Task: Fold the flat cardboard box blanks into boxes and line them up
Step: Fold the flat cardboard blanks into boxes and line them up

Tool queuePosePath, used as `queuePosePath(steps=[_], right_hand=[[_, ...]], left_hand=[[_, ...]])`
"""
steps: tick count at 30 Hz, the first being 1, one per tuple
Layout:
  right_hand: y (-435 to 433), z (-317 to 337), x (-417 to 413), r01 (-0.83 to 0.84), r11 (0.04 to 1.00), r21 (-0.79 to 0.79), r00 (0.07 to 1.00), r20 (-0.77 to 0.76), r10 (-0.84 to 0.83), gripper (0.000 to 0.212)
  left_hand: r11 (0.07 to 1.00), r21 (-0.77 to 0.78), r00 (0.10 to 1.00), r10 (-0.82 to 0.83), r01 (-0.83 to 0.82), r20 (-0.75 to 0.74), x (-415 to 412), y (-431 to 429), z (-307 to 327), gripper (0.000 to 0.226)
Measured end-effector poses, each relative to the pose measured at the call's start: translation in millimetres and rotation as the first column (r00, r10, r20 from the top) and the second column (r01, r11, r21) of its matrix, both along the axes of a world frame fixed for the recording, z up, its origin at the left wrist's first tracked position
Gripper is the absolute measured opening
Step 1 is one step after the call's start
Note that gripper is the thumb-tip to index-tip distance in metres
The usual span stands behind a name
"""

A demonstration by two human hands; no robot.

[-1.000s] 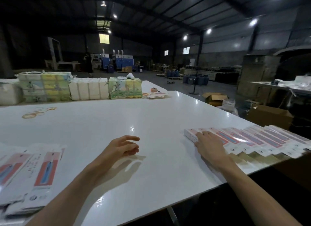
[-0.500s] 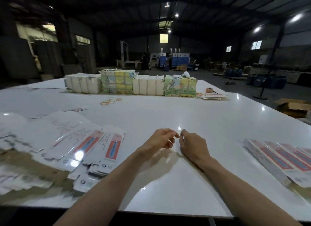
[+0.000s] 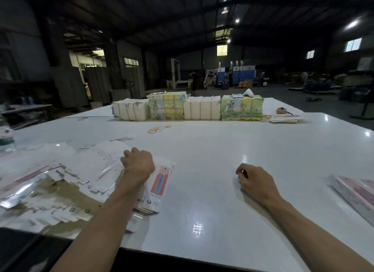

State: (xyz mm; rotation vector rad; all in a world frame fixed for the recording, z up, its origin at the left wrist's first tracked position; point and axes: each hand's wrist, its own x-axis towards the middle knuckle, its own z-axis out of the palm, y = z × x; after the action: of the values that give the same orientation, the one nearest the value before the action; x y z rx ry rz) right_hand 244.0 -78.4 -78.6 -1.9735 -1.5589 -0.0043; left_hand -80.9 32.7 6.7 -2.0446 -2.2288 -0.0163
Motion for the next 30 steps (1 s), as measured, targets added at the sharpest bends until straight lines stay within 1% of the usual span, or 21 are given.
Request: queuePosePath(steps=[2,5,7,10,12,13,14,15,17,18,19,21,22,24,25,27,28,30], right_hand=[[0.6,0.4,0.8,-0.012,1.000,-0.001,1.000,-0.027,0.012,0.019],[0.2,0.2,1.5,-0.019,1.000,-0.001,0.998,-0.061,0.019,0.018],[0.1,-0.2,2.5,-0.021,1.000,-0.002,0.998,-0.060,0.021,0.017],[0.4,-0.8,3.8,-0.020,1.000,0.002,0.998,-0.058,0.020,0.017],[1.0,-1.3,3.8,-0.022,1.000,0.002,0.998,-0.051,0.022,0.016],[1.3,-1.2,3.7,-0.023,1.000,0.000,0.999,-0.048,0.023,0.017],[1.5,-1.1,3.7,-0.024,1.000,-0.003,0.999,-0.047,0.024,0.017],[1.4,-1.0,3.4,-0.026,1.000,-0.006,0.999,-0.046,0.026,0.016],[1.3,-0.3,3.2,-0.027,1.000,-0.010,0.999,-0.045,0.027,0.016],[1.6,0.1,3.1,-0.029,1.000,-0.010,0.999,-0.046,0.028,0.016],[1.7,0.1,2.8,-0.030,0.999,-0.009,0.998,-0.047,0.030,0.016],[2.3,-0.4,2.6,-0.030,1.000,-0.004,0.998,-0.050,0.029,0.016],[2.6,-0.8,2.9,-0.029,1.000,-0.003,0.998,-0.052,0.029,0.017],[2.9,-1.3,3.3,-0.031,1.000,0.005,0.998,-0.054,0.031,0.018],[2.9,-1.6,3.5,-0.028,1.000,0.012,0.998,-0.062,0.029,0.020],[2.8,-1.6,3.7,-0.023,0.999,0.028,0.995,-0.093,0.025,0.022],[3.1,-1.2,3.8,-0.023,0.999,0.041,0.994,-0.110,0.027,0.022],[3.5,0.0,4.0,-0.029,0.997,0.078,0.991,-0.128,0.039,0.021]], left_hand=[[0.996,-0.040,0.997,0.080,-0.079,0.019,-9.8,3.1,-3.9,0.049],[0.993,-0.054,0.992,0.111,-0.108,0.058,-15.6,5.7,-5.0,0.055],[0.993,-0.047,0.990,0.116,-0.113,0.085,-19.5,7.3,-1.1,0.075],[0.996,-0.027,0.994,0.085,-0.083,0.066,-25.7,9.1,5.7,0.106],[0.999,-0.007,0.994,0.051,-0.050,0.098,-29.0,9.4,9.2,0.121],[0.999,-0.007,0.991,0.034,-0.033,0.127,-30.4,8.7,11.2,0.125],[1.000,-0.006,0.986,0.018,-0.017,0.165,-32.0,7.7,13.2,0.121],[1.000,0.004,0.980,-0.004,0.003,0.199,-33.5,7.2,15.4,0.108],[0.998,0.033,0.968,-0.068,0.061,0.242,-34.6,7.2,22.9,0.066],[0.995,0.042,0.953,-0.101,0.093,0.286,-32.6,7.0,27.7,0.053],[0.990,0.054,0.926,-0.142,0.131,0.349,-29.1,5.6,33.8,0.046],[0.967,0.102,0.833,-0.252,0.232,0.493,-15.3,3.3,47.5,0.038],[0.948,0.124,0.757,-0.311,0.295,0.575,-6.0,1.2,52.4,0.033],[0.888,0.114,0.543,-0.369,0.445,0.754,19.0,-6.4,56.5,0.028],[0.849,0.081,0.420,-0.338,0.521,0.842,33.8,-11.4,55.4,0.029],[0.762,0.020,0.205,-0.199,0.648,0.958,65.5,-18.8,42.9,0.030],[0.727,0.015,0.126,-0.139,0.687,0.982,81.8,-20.9,31.9,0.031],[0.684,0.008,0.034,-0.047,0.730,0.998,111.8,-24.6,7.7,0.034]])
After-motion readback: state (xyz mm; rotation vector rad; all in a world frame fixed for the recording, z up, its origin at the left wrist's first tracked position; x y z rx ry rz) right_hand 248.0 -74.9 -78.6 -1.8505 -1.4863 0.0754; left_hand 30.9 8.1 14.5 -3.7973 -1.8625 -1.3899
